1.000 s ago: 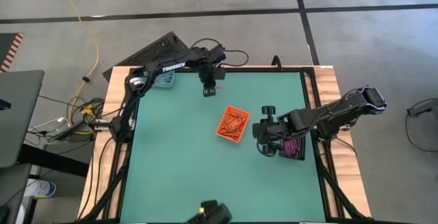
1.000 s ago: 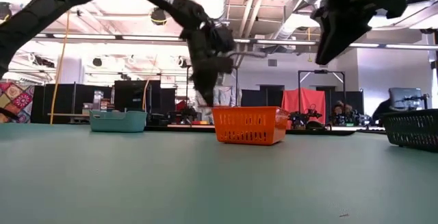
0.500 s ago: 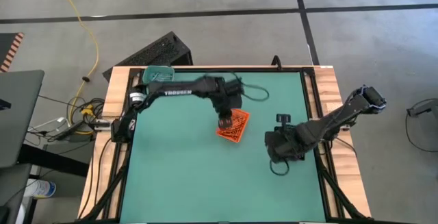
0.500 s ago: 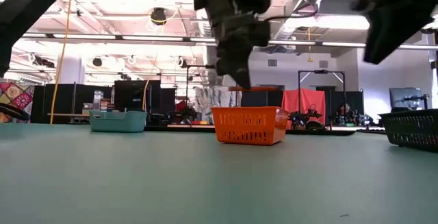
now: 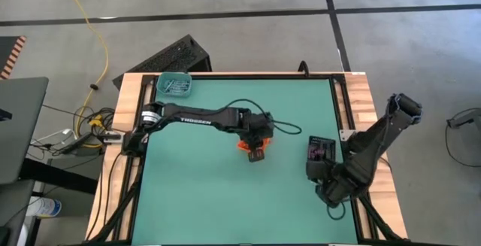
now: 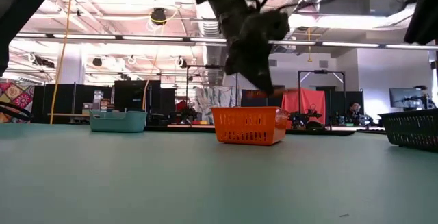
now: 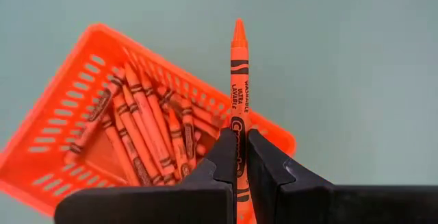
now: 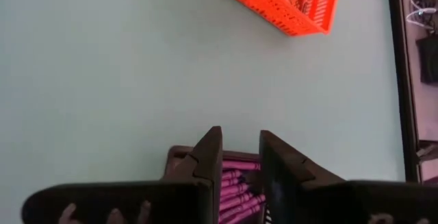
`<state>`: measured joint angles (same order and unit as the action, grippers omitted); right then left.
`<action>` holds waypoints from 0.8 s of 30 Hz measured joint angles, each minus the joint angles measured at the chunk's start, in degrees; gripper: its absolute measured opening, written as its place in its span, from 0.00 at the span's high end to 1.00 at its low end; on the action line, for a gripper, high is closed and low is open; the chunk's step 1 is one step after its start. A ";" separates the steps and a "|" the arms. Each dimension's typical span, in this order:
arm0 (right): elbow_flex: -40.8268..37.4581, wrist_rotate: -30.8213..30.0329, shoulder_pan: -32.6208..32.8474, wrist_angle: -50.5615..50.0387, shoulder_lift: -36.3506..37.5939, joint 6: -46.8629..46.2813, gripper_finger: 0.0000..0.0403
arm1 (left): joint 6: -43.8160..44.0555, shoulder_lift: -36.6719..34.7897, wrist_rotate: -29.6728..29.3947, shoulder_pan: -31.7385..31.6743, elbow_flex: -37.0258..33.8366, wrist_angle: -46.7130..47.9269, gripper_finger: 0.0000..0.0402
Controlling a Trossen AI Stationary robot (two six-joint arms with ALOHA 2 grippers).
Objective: Sort crayons
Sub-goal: Put the orange crayon into the orange bin
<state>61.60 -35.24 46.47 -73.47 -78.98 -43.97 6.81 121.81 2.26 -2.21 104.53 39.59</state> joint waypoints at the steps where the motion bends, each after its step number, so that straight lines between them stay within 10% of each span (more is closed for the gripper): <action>1: 0.00 -0.60 0.73 -0.04 0.00 -0.69 0.77 | 0.21 -0.01 -0.24 0.14 -0.89 -1.24 1.00; 24: 0.00 -5.41 3.00 -0.57 -0.04 -1.95 0.77 | 12.65 -11.58 -5.90 -2.34 -24.92 -22.48 0.97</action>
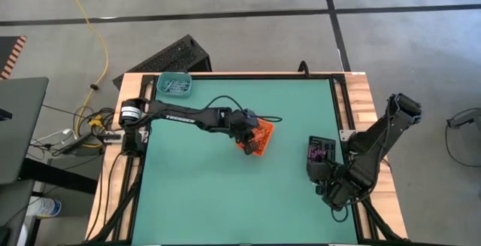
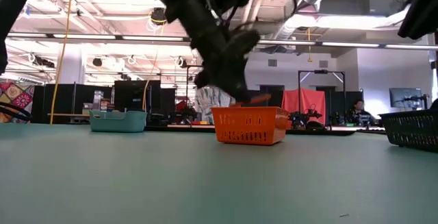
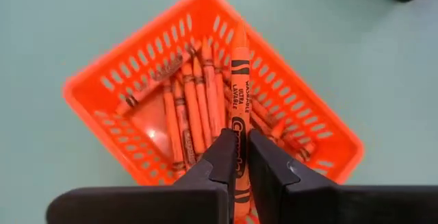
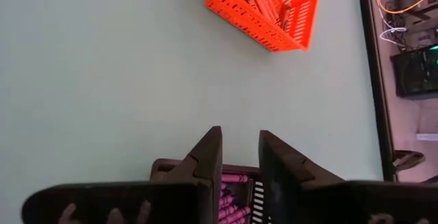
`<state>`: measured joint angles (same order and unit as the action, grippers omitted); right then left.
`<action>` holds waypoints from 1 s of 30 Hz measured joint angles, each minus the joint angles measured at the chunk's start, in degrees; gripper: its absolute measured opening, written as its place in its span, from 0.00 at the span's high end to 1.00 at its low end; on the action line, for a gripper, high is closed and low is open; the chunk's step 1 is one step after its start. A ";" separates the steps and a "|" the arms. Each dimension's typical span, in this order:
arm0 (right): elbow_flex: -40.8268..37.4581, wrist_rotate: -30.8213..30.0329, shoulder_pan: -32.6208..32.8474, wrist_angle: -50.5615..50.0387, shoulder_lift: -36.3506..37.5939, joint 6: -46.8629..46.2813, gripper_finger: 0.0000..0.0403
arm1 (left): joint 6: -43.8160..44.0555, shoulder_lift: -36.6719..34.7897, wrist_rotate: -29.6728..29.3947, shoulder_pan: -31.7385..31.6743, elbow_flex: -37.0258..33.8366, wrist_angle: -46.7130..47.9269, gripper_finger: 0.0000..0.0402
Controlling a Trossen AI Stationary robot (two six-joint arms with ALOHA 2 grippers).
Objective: Sort crayons
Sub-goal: Put the orange crayon into the orange bin, then return to Home Position
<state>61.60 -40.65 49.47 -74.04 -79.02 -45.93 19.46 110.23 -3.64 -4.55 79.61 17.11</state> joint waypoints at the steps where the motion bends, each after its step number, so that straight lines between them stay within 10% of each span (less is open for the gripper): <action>1: 0.00 -0.26 0.00 -0.05 0.00 0.04 0.77 | 0.56 -0.02 0.31 -0.13 -0.87 -0.63 0.96; 22: 0.00 -0.45 -1.09 -0.43 0.01 1.35 0.77 | -3.56 -4.50 3.66 0.55 -4.07 -0.52 0.63; 30: -0.02 -4.45 -0.64 -0.22 0.01 2.53 0.77 | -13.46 -14.75 -11.63 6.45 -4.07 7.34 0.66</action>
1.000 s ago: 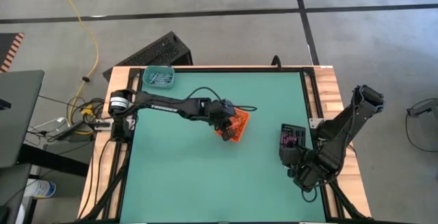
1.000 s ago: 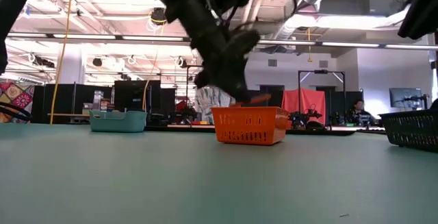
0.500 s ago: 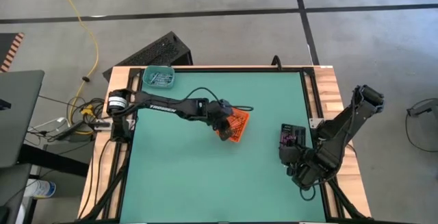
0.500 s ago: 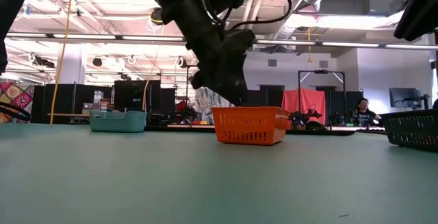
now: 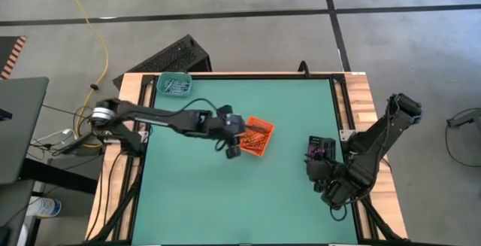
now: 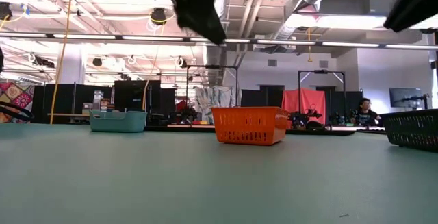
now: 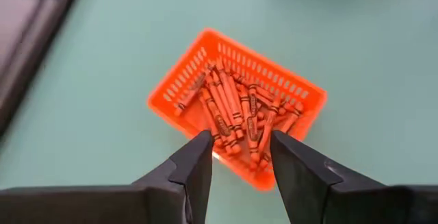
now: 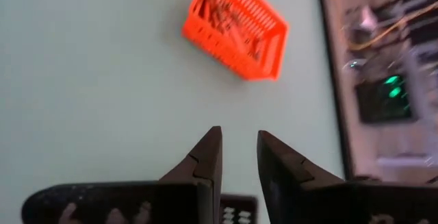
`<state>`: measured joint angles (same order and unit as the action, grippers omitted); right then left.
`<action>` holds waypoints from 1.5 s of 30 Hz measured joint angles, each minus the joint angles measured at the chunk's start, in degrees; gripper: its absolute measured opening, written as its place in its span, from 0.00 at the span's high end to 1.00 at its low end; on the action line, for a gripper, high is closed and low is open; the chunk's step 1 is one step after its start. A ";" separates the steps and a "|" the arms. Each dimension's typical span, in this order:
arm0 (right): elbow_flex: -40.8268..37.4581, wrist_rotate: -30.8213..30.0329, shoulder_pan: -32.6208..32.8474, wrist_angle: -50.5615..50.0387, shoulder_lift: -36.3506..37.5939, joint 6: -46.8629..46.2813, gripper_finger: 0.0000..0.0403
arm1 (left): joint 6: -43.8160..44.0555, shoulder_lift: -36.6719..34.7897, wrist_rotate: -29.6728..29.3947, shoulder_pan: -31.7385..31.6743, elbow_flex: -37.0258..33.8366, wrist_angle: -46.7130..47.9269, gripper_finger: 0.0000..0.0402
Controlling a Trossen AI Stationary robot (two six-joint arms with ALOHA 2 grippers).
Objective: Sort crayons
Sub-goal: Return to Home Position
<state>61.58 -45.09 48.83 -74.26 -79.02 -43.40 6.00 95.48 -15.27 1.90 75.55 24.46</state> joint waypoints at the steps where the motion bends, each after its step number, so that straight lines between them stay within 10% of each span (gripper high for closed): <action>1: 0.00 -1.41 0.32 0.15 0.02 0.57 0.77 | -0.98 -1.46 -1.21 0.98 0.02 0.80 0.67; 10: -0.02 -9.60 0.69 0.86 2.97 5.00 0.77 | -0.05 -12.95 -15.56 10.37 -1.16 11.79 0.68; 21: -12.76 -6.73 -7.16 26.59 21.35 25.23 0.77 | 6.48 -28.41 -21.03 19.52 -23.97 -1.53 0.68; 31: -30.11 14.19 -28.56 63.36 38.91 50.77 0.77 | 0.88 -40.79 -21.00 23.01 -42.88 -24.62 0.68; 45: -37.45 50.63 -62.72 79.86 40.95 52.18 0.77 | -6.83 -53.47 -14.84 18.86 -57.95 -39.37 0.68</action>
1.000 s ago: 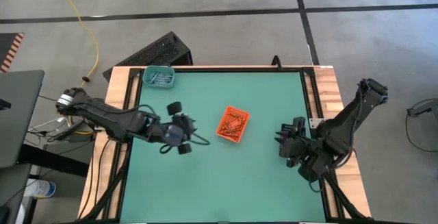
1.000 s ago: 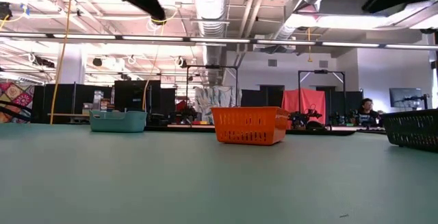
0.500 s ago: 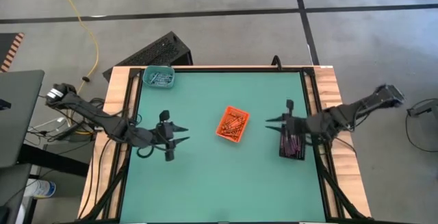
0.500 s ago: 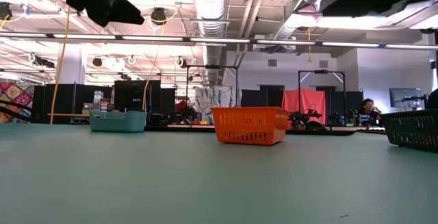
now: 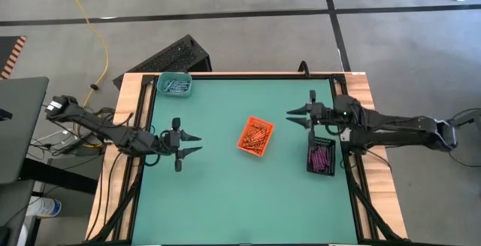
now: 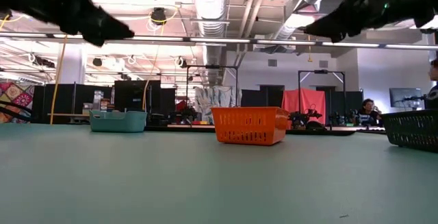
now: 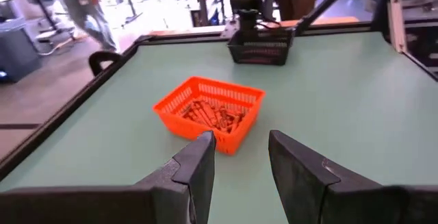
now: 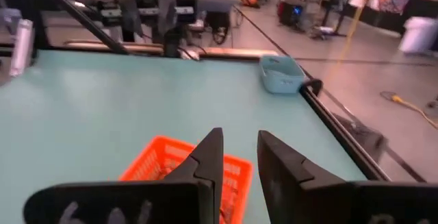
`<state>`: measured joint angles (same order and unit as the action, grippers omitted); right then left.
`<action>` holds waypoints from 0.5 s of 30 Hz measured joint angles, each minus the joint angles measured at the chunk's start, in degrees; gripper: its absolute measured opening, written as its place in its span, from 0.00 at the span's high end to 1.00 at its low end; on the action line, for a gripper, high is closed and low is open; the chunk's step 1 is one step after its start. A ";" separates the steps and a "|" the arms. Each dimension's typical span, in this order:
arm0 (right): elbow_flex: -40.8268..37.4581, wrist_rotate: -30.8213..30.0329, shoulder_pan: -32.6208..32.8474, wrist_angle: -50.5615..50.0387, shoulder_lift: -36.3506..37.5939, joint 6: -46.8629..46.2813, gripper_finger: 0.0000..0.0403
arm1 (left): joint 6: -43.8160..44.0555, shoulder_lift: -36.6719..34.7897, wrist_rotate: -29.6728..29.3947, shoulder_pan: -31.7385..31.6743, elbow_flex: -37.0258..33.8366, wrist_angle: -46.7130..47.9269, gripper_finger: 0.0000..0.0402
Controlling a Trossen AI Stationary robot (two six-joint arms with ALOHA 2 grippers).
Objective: Sort crayons
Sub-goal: Return to Home Position
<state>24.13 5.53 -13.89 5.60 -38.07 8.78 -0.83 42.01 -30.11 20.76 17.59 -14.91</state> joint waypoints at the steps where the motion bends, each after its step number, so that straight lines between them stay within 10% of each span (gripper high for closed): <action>1: -0.60 1.00 -1.29 0.52 -0.02 -0.29 0.77 | -0.04 -0.88 1.29 -0.80 -1.16 -0.52 0.68; 15: -12.01 4.29 -8.45 13.06 8.36 -1.43 0.77 | -0.24 -13.37 12.36 -13.06 -9.15 -2.21 0.68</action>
<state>12.12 9.82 -22.35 18.66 -29.71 7.35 -1.07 28.64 -17.75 7.70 8.45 -17.13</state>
